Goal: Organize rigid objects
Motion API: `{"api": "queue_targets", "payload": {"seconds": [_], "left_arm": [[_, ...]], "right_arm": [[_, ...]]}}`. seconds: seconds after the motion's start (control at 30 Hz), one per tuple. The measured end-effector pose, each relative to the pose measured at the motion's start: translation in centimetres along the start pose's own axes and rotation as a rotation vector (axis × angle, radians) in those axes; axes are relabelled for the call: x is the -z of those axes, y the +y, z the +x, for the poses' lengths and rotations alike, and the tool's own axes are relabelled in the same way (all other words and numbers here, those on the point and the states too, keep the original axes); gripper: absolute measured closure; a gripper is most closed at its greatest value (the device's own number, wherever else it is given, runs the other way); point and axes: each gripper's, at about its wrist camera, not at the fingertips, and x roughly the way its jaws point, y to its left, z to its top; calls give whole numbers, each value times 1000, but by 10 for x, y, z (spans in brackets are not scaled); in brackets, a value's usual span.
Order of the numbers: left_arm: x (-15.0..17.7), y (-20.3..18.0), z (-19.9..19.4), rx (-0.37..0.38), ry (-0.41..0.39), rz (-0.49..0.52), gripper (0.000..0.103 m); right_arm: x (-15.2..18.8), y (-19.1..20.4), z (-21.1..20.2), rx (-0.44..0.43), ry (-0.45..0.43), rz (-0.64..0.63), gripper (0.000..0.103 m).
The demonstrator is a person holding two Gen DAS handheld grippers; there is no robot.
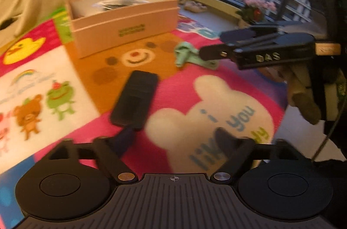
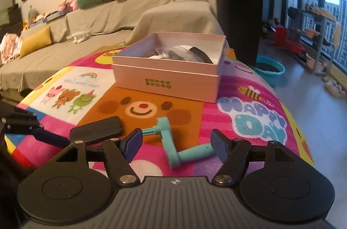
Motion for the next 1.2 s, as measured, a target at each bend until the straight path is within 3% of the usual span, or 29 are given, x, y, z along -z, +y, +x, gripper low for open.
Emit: {"api": "queue_targets", "payload": {"seconds": [0.13,0.23,0.47,0.53,0.6,0.73,0.77,0.9,1.03,1.2], "left_arm": [[-5,-6,-7,6,-70,14,18],[-13,-1,-12,-100,-136,30,19],[-26,23,30,-142,-80,-7,16],[-25,23,33,-145,-105,2,17],[-23,21,30,-134,-104,17,23],[-17,17,25,-113,-124,40,58],[-16,16,23,-111,-124,38,59],[-15,18,20,-123,-118,20,60],[-13,21,18,-195,-116,-4,59],[-9,24,13,-206,-106,-51,59]], "right_arm": [[2,2,1,-1,0,-6,33],[4,1,-1,6,-4,-8,29],[13,-2,6,-23,57,46,27],[17,-1,9,-20,81,85,24],[20,5,10,10,76,98,23],[14,14,20,22,79,86,22],[10,14,24,24,82,95,22],[-4,7,40,11,107,131,22],[-12,15,49,-33,122,118,18],[-22,30,71,2,113,93,16]]}}
